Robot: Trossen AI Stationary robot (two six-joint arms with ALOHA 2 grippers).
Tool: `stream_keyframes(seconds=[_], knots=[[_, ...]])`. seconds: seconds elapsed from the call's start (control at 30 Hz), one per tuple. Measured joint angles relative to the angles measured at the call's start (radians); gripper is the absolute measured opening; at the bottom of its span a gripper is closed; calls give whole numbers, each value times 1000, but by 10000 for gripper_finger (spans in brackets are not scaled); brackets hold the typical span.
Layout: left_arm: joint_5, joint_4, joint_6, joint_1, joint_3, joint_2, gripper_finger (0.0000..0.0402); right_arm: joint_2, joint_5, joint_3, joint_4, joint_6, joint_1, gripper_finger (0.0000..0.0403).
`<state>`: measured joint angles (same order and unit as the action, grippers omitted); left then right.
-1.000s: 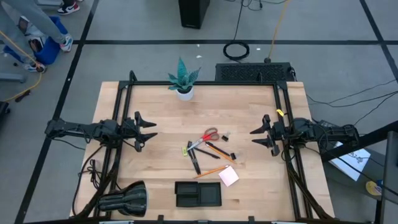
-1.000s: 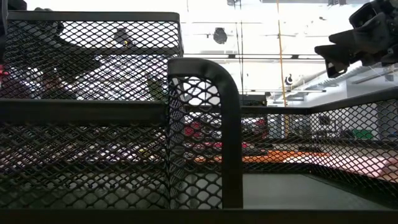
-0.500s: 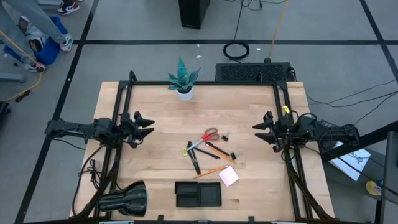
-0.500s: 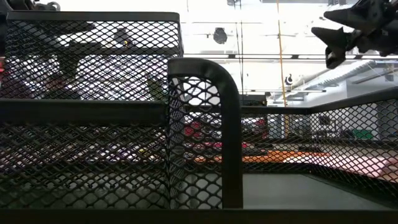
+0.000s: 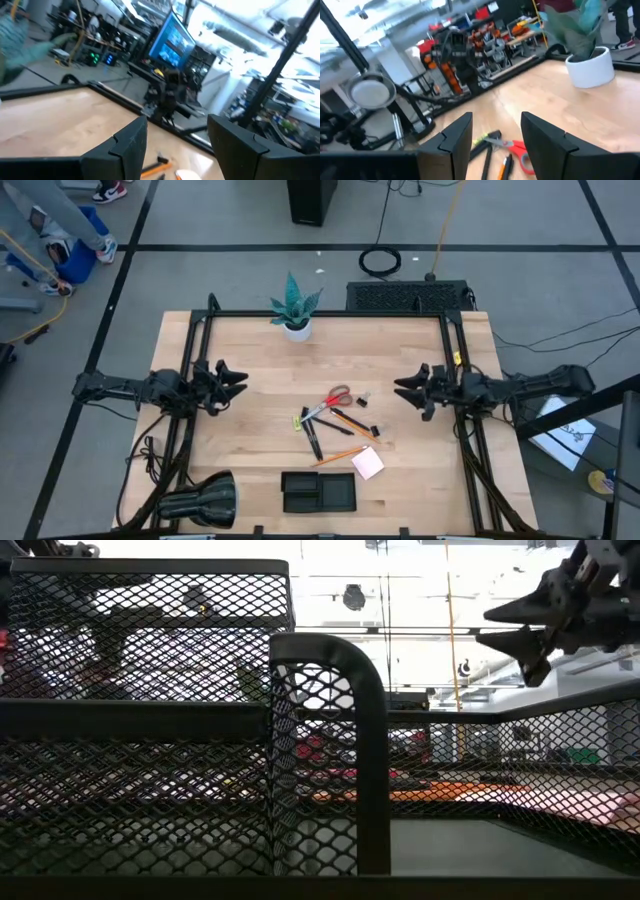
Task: Pick and place office supplies into organizer
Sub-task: Put the black binder clip into the black desk organizer
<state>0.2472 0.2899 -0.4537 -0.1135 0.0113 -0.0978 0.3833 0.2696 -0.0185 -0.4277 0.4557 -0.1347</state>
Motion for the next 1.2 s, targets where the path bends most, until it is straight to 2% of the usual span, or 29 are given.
stream_keyframes(seconds=[0.17, 0.33, 0.43, 0.5, 0.53, 0.6, 0.63, 0.77, 0.93, 1.0, 1.2], knots=[[71, 20, 67, 2, 0, 0, 212, 235, 23, -40, -195, -63, -81, 160], [267, 34, 131, 3, 0, 0, 212, 478, 52, -157, -269, -194, -113, 160], [352, 32, 127, 3, 0, 0, 212, 601, 71, -215, -239, -226, -100, 160], [364, 26, 126, 3, 0, 0, 212, 661, 66, -254, -199, -224, -101, 160], [363, 16, 123, 3, 0, 0, 212, 684, 28, -285, -178, -231, -107, 160], [343, -23, 118, 3, 0, 0, 212, 714, -84, -343, -89, -284, -130, 160], [331, -49, 115, 3, 0, -1, 212, 722, -93, -362, -28, -293, -147, 160], [325, -147, 32, 3, 0, -16, 212, 749, -24, -457, 63, -314, -218, 160], [357, -175, 36, 3, 0, -38, 212, 779, -26, -545, 301, -346, -270, 160], [356, -176, -16, 3, 0, -40, 212, 773, -30, -585, 374, -354, -282, 160], [306, -214, -104, 2, 0, -44, 212, 767, -33, -589, 458, -380, -268, 160]])
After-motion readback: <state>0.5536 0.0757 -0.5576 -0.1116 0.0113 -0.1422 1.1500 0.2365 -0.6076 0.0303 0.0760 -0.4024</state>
